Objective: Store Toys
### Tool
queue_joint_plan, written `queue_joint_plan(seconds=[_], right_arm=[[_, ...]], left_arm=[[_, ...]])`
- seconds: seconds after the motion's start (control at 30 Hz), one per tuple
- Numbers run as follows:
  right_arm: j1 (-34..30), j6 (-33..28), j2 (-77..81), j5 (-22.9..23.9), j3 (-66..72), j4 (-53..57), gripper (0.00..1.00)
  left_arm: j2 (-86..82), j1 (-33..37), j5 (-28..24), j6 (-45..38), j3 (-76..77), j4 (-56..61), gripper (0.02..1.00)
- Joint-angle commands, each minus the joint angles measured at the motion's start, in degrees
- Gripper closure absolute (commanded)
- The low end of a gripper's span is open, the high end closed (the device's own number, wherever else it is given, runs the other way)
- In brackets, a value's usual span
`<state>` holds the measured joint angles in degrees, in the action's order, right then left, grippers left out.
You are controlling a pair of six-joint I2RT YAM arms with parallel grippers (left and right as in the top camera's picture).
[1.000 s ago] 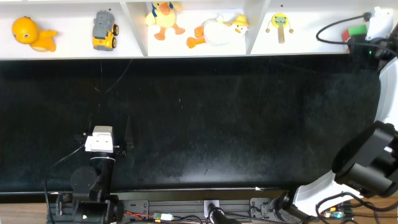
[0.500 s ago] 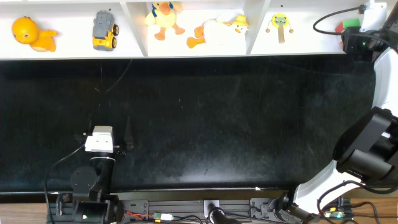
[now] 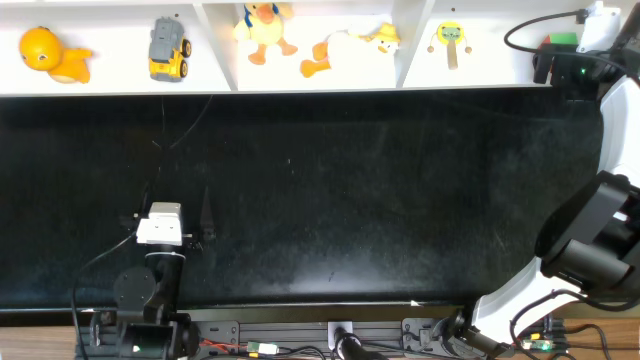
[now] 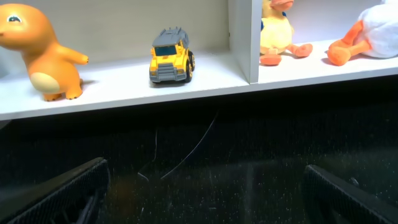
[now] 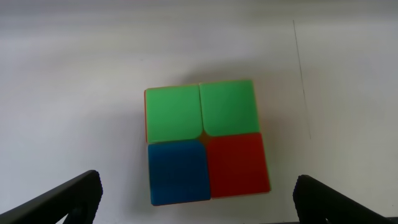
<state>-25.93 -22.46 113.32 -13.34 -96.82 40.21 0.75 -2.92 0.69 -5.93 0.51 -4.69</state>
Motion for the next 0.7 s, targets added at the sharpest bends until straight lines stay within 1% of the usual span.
queue_joint_plan(seconds=[0.03, 0.27, 0.37, 0.4, 0.43, 0.5, 0.57, 0.63, 0.7], right_arm=[[0.42, 0.66, -6.27, -0.59, 2.16, -0.92, 0.005], [0.57, 0.66, -18.53, 1.18, 17.31, -3.98, 0.005], [2.29, 0.66, -25.4, 1.51, 23.91, -5.79, 0.005], [3.3, 0.7, -27.36, 2.32, 25.88, -6.64, 0.005], [4.79, 1.36, -29.55, 4.17, 28.11, -7.87, 0.005], [8.5, 4.92, -33.4, 10.1, 32.39, -10.86, 0.007], [12.37, 8.17, -36.52, 14.95, 36.54, -14.19, 0.005], [16.24, 10.12, -39.8, 17.49, 41.0, -17.49, 0.005], [19.76, 12.04, -43.6, 17.7, 46.05, -21.2, 0.005]], left_arm=[[-0.59, 0.0, 0.31, 0.22, -0.07, -0.15, 0.02], [-0.59, 0.0, 0.31, 0.22, -0.07, -0.15, 0.02], [-0.59, 0.0, 0.31, 0.22, -0.07, -0.15, 0.02], [-0.59, 0.0, 0.31, 0.22, -0.07, -0.15, 0.02], [-0.59, 0.0, 0.31, 0.22, -0.07, -0.15, 0.023], [-0.59, 0.0, 0.31, 0.22, -0.07, -0.15, 0.02], [-0.59, 0.0, 0.31, 0.22, -0.07, -0.15, 0.02], [-0.59, 0.0, 0.31, 0.22, -0.07, -0.15, 0.02], [-0.59, 0.0, 0.31, 0.22, -0.07, -0.15, 0.02]])
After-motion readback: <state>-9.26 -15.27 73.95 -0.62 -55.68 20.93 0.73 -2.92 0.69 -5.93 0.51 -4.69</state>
